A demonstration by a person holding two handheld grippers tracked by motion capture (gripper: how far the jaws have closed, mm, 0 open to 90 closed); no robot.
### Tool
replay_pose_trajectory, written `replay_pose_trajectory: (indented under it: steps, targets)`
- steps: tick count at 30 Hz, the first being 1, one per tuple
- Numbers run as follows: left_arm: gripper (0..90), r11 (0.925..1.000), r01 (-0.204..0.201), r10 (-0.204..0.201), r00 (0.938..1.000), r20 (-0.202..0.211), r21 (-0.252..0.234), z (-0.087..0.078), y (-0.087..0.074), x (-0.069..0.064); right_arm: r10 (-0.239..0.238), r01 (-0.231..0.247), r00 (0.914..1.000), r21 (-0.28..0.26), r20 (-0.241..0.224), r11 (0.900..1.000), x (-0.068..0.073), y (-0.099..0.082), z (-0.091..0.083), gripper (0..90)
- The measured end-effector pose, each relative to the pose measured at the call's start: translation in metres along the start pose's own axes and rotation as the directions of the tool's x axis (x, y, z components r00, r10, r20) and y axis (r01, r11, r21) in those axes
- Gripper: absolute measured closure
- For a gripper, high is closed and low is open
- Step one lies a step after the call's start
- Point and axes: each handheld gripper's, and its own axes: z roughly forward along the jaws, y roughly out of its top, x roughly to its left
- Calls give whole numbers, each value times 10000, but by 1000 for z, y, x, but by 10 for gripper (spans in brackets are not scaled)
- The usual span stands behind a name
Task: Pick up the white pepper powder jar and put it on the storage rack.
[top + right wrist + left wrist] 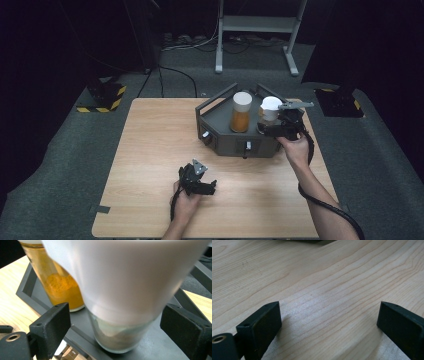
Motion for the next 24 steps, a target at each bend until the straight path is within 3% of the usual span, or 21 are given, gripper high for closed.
replay_pose_trajectory:
  steps: [24]
  targets:
    - [56, 10000, -6, 6, 10000, -1, 3, 0, 0, 0, 473, -470, 9989, -379, 74, 9982, -7, -31, -30, 107]
